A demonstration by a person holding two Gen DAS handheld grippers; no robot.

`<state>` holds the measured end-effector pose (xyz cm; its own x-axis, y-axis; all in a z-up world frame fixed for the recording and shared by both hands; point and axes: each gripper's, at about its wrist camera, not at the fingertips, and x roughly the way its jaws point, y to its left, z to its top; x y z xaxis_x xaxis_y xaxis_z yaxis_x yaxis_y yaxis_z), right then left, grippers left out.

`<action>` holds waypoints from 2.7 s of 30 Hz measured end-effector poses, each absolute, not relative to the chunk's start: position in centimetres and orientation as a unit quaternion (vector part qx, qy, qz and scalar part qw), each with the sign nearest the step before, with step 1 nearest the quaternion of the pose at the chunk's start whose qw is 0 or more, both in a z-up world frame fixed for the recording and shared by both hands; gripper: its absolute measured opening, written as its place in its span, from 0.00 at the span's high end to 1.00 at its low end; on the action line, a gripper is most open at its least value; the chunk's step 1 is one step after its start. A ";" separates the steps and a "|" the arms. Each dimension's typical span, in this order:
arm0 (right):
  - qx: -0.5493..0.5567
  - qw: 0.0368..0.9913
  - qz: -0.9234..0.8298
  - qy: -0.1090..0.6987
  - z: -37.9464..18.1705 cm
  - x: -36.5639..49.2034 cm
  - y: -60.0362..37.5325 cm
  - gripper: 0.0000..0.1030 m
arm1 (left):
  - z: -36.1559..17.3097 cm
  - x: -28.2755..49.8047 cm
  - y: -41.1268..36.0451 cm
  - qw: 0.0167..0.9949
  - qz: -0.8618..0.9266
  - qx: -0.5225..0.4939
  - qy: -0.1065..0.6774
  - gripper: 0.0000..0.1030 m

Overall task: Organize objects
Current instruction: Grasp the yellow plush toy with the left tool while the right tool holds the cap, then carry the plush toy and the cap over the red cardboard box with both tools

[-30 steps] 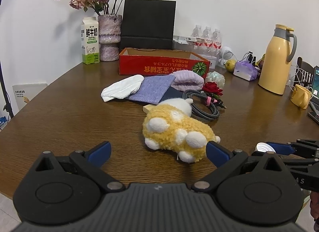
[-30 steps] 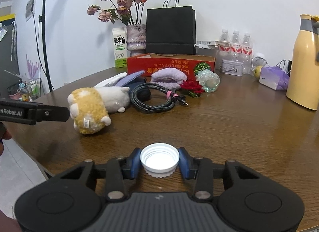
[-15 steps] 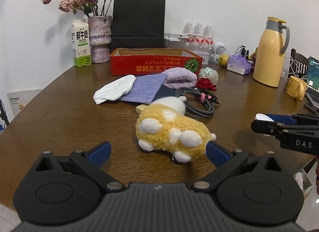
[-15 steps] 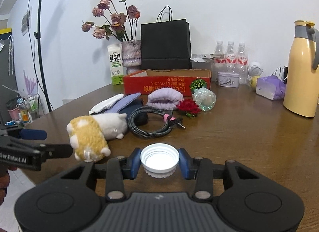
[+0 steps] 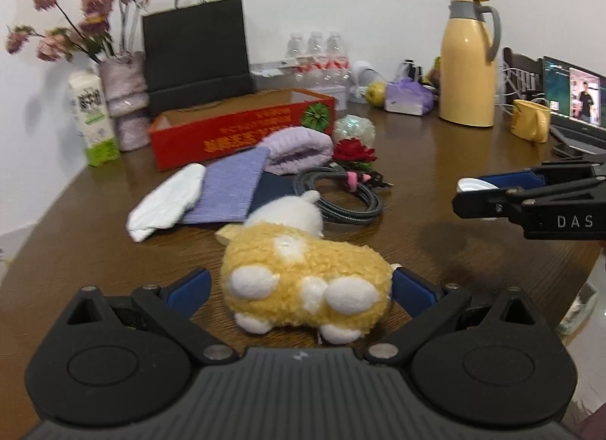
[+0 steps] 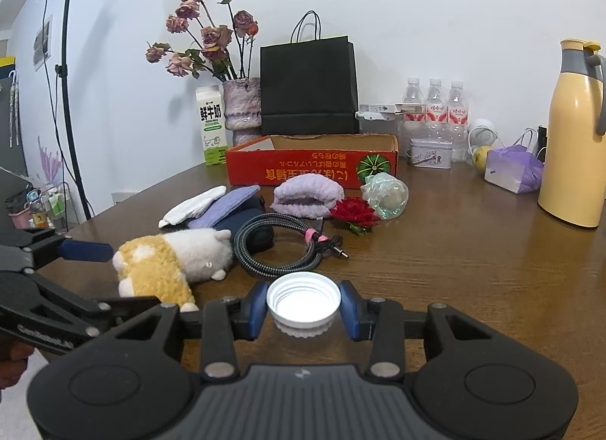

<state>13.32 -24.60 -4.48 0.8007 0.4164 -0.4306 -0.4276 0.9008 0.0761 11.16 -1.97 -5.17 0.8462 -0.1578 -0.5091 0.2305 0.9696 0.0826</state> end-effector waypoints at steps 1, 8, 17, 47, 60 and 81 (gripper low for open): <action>-0.013 0.949 0.222 0.224 -4.5 13.5 -24.5 0.62 | -5.3 11.4 -1.8 0.958 -0.108 0.065 0.257 0.00; -0.012 0.946 0.227 0.231 -4.6 14.1 -24.1 0.62 | -5.9 12.6 -1.8 0.955 -0.127 0.054 0.262 0.00; -0.009 0.946 0.228 0.232 -4.7 13.7 -24.0 0.62 | -6.2 13.4 -1.3 0.951 -0.143 0.028 0.273 0.03; -0.011 0.955 0.229 0.189 -1.5 10.8 -24.1 0.62 | -1.6 8.1 -1.7 0.982 -0.061 -0.022 0.179 0.08; -0.002 0.954 0.239 0.182 -0.3 14.3 -22.9 0.62 | 0.5 10.7 -1.3 0.986 -0.050 -0.036 0.153 0.08; -0.004 0.951 0.249 0.183 1.2 22.6 -20.5 0.62 | 2.6 17.8 -0.4 0.988 -0.039 -0.042 0.144 0.08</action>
<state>22.58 -20.48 1.17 0.8089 0.4725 -0.3498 -0.4752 0.8758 0.0843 17.83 -0.41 2.58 0.9557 -0.0895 -0.2805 0.0657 0.9935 -0.0934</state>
